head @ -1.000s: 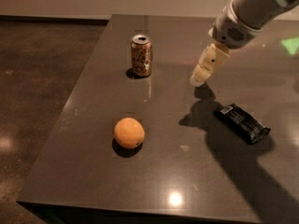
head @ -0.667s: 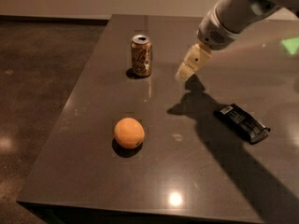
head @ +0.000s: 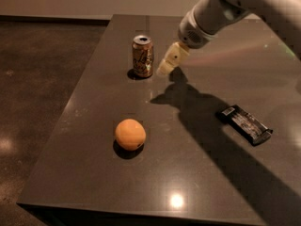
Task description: Knock orange can over
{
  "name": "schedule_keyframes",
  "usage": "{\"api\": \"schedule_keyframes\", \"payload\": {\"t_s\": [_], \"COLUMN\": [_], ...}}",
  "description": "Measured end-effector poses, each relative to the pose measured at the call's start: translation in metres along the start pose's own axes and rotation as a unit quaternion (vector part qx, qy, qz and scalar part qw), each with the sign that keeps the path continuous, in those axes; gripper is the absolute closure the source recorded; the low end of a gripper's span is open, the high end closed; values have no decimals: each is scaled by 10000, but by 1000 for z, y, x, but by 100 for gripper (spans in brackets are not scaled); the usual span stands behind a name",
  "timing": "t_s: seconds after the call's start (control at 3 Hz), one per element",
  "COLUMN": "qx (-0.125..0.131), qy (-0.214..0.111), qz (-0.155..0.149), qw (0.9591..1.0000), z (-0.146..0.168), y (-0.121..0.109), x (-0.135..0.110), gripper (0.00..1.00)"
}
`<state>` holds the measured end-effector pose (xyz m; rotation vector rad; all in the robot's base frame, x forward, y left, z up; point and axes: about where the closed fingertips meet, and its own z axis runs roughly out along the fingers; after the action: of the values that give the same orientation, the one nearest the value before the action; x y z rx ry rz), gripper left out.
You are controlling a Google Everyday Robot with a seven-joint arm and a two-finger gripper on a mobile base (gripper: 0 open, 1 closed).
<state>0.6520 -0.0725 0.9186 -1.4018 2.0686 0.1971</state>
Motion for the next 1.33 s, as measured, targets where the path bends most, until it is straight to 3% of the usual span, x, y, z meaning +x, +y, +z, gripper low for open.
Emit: {"api": "schedule_keyframes", "payload": {"t_s": [0.67,1.33], "qx": [-326,-535], "qy": [-301,-617], "qz": [84,13], "qw": [9990,9967], "z": [45,61], "y": [-6,2], "x": [-31,-60], "gripper": [0,0]}}
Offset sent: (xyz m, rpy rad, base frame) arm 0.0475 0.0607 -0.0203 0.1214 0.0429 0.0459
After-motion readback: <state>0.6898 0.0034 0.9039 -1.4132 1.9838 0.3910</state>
